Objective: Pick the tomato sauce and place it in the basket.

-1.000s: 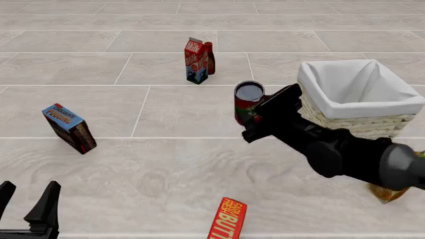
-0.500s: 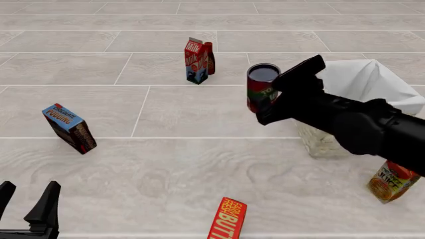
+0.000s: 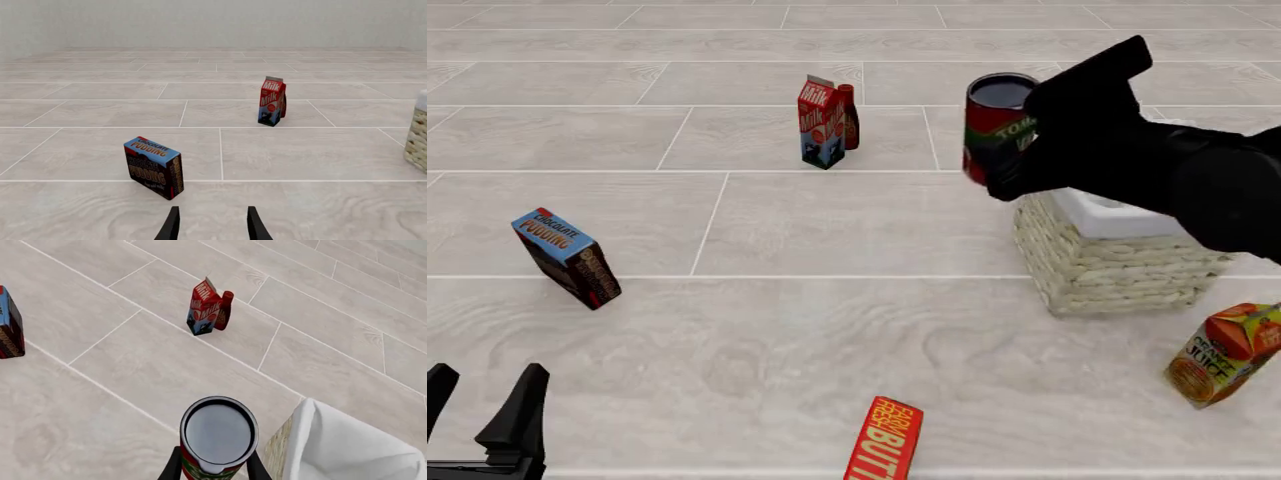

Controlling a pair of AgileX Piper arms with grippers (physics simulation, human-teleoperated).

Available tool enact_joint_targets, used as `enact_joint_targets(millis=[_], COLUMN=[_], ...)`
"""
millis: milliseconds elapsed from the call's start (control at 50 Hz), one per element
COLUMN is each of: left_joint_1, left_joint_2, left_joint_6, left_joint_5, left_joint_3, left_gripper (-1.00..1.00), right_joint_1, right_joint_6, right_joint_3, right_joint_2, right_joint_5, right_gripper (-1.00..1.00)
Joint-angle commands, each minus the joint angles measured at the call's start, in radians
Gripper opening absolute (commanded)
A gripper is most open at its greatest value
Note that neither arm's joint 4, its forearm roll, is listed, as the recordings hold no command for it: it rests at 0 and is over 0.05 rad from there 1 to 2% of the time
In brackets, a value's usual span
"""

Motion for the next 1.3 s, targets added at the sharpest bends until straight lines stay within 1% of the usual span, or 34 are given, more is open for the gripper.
enact_joint_targets(millis=[20,160,180,220,240,280,320,400,560,580,620,660,680,700,720,740,780,840,1020,1220,1300], left_joint_1=[0.000,0.000,0.000,0.000,0.000,0.000,0.000,0.000,0.000,0.000,0.000,0.000,0.000,0.000,0.000,0.000,0.000,0.000,0.000,0.000,0.000], left_joint_2=[0.000,0.000,0.000,0.000,0.000,0.000,0.000,0.000,0.000,0.000,0.000,0.000,0.000,0.000,0.000,0.000,0.000,0.000,0.000,0.000,0.000], left_joint_6=[0.000,0.000,0.000,0.000,0.000,0.000,0.000,0.000,0.000,0.000,0.000,0.000,0.000,0.000,0.000,0.000,0.000,0.000,0.000,0.000,0.000], left_joint_5=[0.000,0.000,0.000,0.000,0.000,0.000,0.000,0.000,0.000,0.000,0.000,0.000,0.000,0.000,0.000,0.000,0.000,0.000,0.000,0.000,0.000], left_joint_3=[0.000,0.000,0.000,0.000,0.000,0.000,0.000,0.000,0.000,0.000,0.000,0.000,0.000,0.000,0.000,0.000,0.000,0.000,0.000,0.000,0.000], left_gripper=[1.00,1.00,1.00,1.00,1.00,1.00,1.00,1.00,1.00,1.00,1.00,1.00,1.00,1.00,1.00,1.00,1.00,1.00,1.00,1.00,1.00], right_joint_1=[-0.070,-0.125,-0.128,-0.146,-0.149,-0.169,-0.168,-0.204,-0.244,-0.256,-0.273,-0.277,-0.292,-0.310,-0.303,-0.303,-0.314,-0.333,-0.397,-0.435,-0.445], right_joint_6=[0.002,-0.009,-0.003,-0.014,-0.007,-0.013,-0.013,-0.006,0.001,-0.006,0.003,-0.003,-0.008,-0.037,-0.012,-0.009,-0.015,-0.001,0.017,0.034,0.037], right_joint_3=[-0.061,-0.092,-0.097,-0.094,-0.097,-0.100,-0.099,-0.117,-0.118,-0.116,-0.118,-0.111,-0.105,-0.092,-0.094,-0.091,-0.086,-0.085,-0.089,-0.081,-0.085], right_joint_2=[-0.023,-0.036,-0.040,-0.043,-0.045,-0.049,-0.050,-0.055,-0.049,-0.047,-0.044,-0.041,-0.037,-0.034,-0.029,-0.023,-0.016,0.003,0.060,0.146,0.163], right_joint_5=[0.055,0.079,0.083,0.083,0.084,0.085,0.086,0.091,0.085,0.079,0.074,0.066,0.056,0.040,0.037,0.032,0.022,0.003,-0.049,-0.125,-0.137], right_gripper=[-1.00,-1.00,-1.00,-1.00,-1.00,-1.00,-1.00,-1.00,-1.00,-1.00,-1.00,-1.00,-1.00,-1.00,-1.00,-1.00,-1.00,-1.00,-1.00,-1.00,-1.00])
